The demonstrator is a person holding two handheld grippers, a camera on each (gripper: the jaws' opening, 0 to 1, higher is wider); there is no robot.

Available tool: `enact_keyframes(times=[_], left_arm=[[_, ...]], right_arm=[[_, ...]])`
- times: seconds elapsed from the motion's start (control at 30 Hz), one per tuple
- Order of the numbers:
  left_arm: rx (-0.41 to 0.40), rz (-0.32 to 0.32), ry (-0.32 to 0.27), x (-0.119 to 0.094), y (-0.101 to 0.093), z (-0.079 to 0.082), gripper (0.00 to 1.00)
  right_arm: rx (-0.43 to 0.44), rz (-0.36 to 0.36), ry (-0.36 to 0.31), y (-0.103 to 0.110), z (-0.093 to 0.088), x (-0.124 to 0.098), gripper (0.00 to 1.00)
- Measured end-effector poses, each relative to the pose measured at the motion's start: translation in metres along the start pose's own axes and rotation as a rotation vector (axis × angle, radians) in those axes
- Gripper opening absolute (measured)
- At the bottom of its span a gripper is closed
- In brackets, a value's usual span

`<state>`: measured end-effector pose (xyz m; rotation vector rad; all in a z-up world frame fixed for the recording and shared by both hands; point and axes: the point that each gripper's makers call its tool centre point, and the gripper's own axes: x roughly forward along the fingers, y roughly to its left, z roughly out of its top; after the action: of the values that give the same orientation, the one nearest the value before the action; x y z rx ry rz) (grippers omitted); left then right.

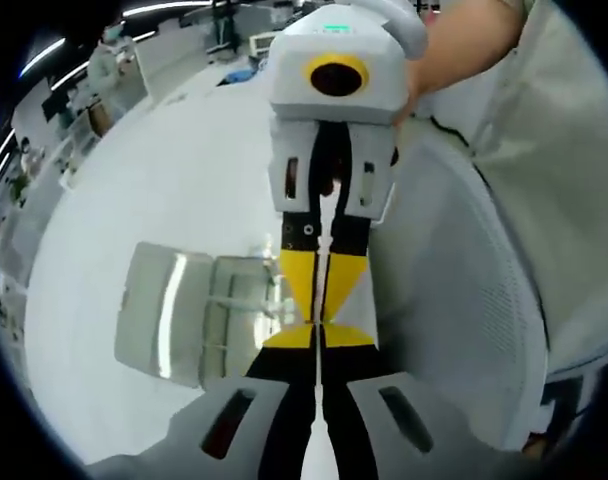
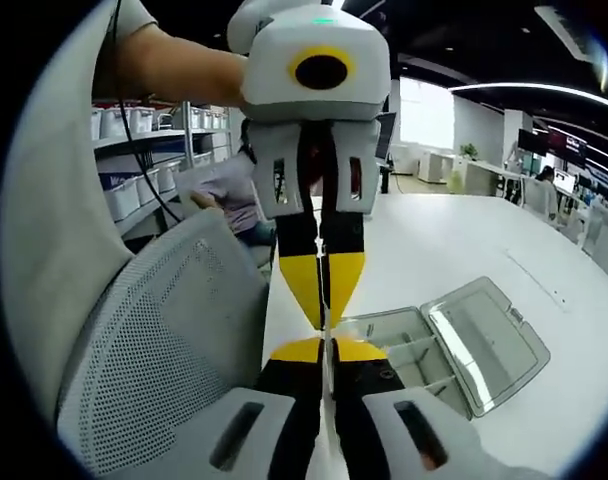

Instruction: Insert the divider into the dual guide fixture by aligning both edges with the guide slots and pushing it downward to the bottom, including one-sided entry, uneven engagement, binding, and posture correction.

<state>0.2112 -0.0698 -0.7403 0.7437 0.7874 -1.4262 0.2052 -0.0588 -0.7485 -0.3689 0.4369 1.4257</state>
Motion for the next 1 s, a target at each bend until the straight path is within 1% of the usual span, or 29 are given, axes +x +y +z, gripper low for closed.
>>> enact_keyframes(times=[0.1, 0.2, 0.27, 0.43, 0.77, 0.87, 1.0], left_arm=[[-0.032, -0.013, 0.027, -0.002, 0.0014, -0.0027, 0.0], [-0.026, -0.022, 0.042, -0.0033, 0.0018, -0.0023, 0.0], [-0.022, -0.033, 0.051, -0.0037, 0.0007, -0.0024, 0.0], [-0.036, -0.04, 0.042, -0.0049, 0.0007, -0.0006, 0.0], [-0.038, -0.049, 0.056, -0.0052, -0.0024, -0.0031, 0.0], [-0.04, -0.049, 0.051, -0.0054, -0.003, -0.0026, 0.0], [-0.042, -0.053, 0.052, -0.0042, -0.0025, -0.0032, 0.0]], right_arm=[[0.004, -0.007, 0.002, -0.0014, -0.001, 0.0002, 0.0], [-0.006, 0.003, -0.008, -0.0002, 0.0002, 0.0007, 0.0], [0.024, 0.014, -0.017, 0.001, 0.0007, 0.0011, 0.0], [0.074, 0.023, -0.055, 0.0003, 0.001, -0.0013, 0.0], [0.099, 0.042, -0.064, 0.0051, 0.0016, 0.0032, 0.0], [0.1, 0.045, -0.066, 0.0055, 0.0012, 0.0032, 0.0], [0.095, 0.03, -0.053, 0.0035, 0.0005, 0.0034, 0.0]])
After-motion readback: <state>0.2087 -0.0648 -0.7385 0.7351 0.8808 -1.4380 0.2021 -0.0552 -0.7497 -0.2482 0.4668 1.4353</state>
